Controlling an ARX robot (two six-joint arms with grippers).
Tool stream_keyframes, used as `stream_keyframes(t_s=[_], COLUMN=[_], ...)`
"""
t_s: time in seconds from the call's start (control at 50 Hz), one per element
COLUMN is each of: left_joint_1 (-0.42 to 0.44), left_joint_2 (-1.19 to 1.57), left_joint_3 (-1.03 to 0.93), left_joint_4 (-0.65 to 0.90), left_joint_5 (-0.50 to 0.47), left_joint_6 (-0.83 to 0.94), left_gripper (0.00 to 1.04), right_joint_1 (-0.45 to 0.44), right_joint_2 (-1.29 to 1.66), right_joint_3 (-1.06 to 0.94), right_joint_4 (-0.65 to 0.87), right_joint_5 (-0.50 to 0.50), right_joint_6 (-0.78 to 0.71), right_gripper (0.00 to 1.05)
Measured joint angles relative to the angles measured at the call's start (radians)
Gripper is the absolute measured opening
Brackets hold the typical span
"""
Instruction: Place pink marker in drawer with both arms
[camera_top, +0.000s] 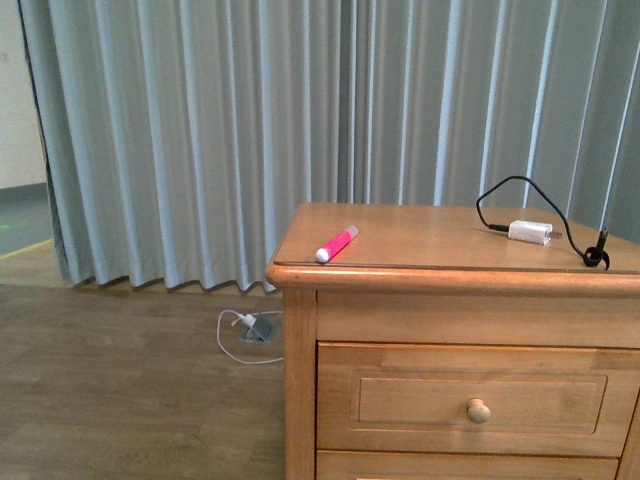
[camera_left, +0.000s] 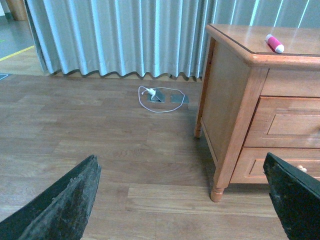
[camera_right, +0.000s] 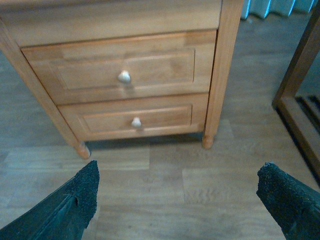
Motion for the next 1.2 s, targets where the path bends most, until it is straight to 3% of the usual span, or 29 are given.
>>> stream_keyframes(t_s=[0.08, 0.32, 0.42, 0.84, 1.2], left_joint_1=[0.0, 0.0, 0.0, 0.0, 0.0], left_joint_2=[0.0, 0.0, 0.0, 0.0, 0.0], left_joint_3=[0.0, 0.0, 0.0, 0.0, 0.0], left_joint_4=[0.0, 0.0, 0.0, 0.0, 0.0], left_joint_5=[0.0, 0.0, 0.0, 0.0, 0.0], left_joint_6=[0.0, 0.0, 0.0, 0.0, 0.0], left_gripper=[0.99, 0.99, 0.99, 0.99, 0.99], right_joint_1=[0.021, 0.08, 0.118, 0.253, 0.288], right_joint_2=[0.108, 0.704, 0.916, 1.507, 1.86], right_joint_3=[0.015, 0.137, 0.203, 0.543, 0.813], right_joint_4=[0.054, 0.553, 0.686, 0.879, 0.972], right_joint_5=[-0.002, 0.021, 0.047, 0.134, 0.171], right_joint_6=[0.034, 0.057, 0.055, 0.038, 0.024], right_gripper=[0.96, 0.96, 0.96, 0.96, 0.96])
